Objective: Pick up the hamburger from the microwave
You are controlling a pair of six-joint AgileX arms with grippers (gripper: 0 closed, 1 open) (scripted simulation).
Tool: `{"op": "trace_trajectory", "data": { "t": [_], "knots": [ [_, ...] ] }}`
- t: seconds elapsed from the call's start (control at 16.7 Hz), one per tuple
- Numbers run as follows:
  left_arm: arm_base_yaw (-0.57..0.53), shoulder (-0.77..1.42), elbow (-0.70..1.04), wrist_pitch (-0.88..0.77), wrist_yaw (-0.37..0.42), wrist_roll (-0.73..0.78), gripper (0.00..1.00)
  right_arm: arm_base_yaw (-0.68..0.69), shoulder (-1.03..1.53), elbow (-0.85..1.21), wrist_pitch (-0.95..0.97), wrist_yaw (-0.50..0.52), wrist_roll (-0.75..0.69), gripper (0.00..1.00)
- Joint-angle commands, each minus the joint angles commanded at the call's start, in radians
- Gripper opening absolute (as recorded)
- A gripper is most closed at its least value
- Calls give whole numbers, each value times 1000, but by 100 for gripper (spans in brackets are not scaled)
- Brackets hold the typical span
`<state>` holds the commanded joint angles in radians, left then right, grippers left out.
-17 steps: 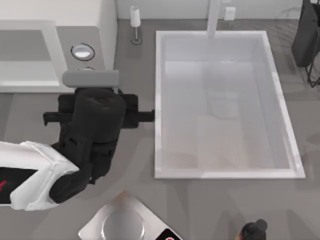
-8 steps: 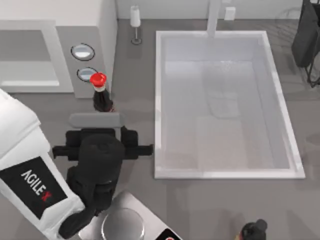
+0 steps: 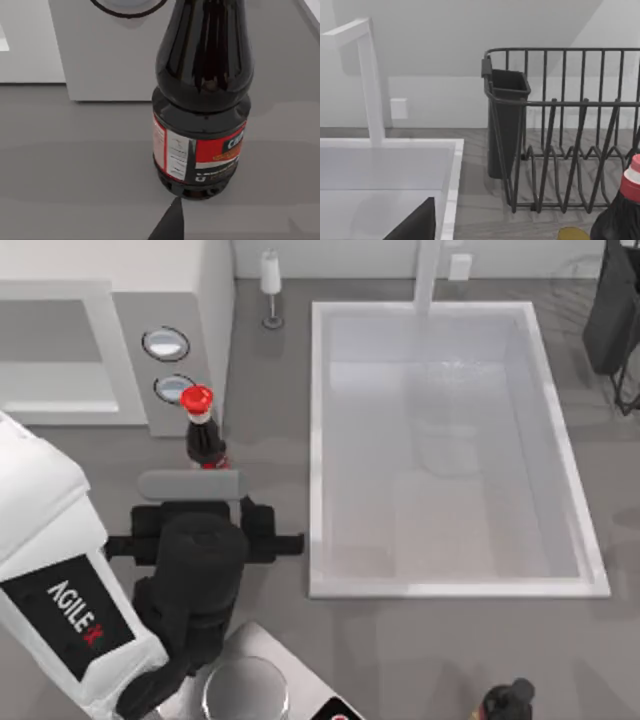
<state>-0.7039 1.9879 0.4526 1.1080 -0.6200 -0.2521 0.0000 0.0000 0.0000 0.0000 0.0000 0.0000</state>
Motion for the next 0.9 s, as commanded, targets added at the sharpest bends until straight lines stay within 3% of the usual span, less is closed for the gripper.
{"op": "trace_trajectory", "data": {
  "t": [0.6, 0.9],
  "knots": [
    [0, 0, 0, 0, 0, 0, 98, 0, 0, 0, 0, 0, 0, 100],
    [0, 0, 0, 0, 0, 0, 100, 0, 0, 0, 0, 0, 0, 100]
  ]
}}
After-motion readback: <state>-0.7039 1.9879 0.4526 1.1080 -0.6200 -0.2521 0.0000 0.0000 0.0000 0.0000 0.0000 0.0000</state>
